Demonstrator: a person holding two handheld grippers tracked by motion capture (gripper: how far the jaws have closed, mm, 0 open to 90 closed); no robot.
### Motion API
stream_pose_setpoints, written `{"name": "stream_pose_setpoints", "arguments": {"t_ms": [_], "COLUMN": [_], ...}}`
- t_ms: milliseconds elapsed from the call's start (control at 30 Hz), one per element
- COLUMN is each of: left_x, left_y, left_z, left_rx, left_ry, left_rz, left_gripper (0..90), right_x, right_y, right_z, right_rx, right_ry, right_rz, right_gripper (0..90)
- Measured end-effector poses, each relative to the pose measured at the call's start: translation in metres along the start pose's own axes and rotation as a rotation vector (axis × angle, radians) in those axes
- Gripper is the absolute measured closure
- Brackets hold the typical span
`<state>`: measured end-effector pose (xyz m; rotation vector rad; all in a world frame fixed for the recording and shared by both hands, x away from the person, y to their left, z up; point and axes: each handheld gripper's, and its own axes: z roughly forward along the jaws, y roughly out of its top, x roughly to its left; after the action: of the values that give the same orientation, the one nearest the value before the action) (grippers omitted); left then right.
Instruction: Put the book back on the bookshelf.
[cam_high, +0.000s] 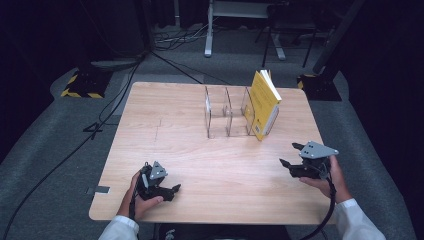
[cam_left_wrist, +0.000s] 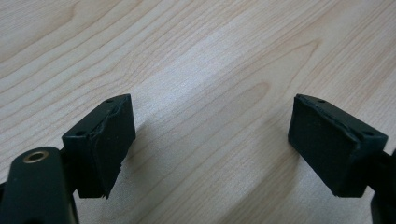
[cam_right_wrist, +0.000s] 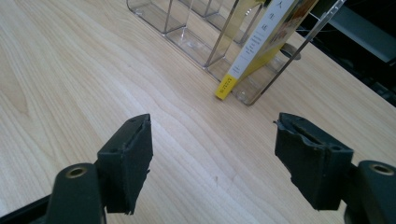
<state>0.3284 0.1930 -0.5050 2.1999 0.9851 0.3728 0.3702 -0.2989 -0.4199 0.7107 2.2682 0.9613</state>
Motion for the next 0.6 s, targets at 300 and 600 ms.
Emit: {"name": "stream_pose_setpoints", "arguments": {"t_ms": [300, 600], "left_x": [0.000, 0.000], "left_y": [0.000, 0.000], "left_z": [0.000, 0.000], "left_rx": [0.000, 0.001], "left_ry": [0.000, 0.000], "left_rz": [0.001, 0.001], "left_gripper": [15.5, 15.5], "right_x": [0.002, 0.002], "right_y": [-0.018, -0.047], "right_z": [-0.002, -0.005], "right_rx": [0.028, 0.065], "right_ry": [-0.004, -0.010], "right_rz": [0.023, 0.060], "right_gripper": [25.1, 23.3]}}
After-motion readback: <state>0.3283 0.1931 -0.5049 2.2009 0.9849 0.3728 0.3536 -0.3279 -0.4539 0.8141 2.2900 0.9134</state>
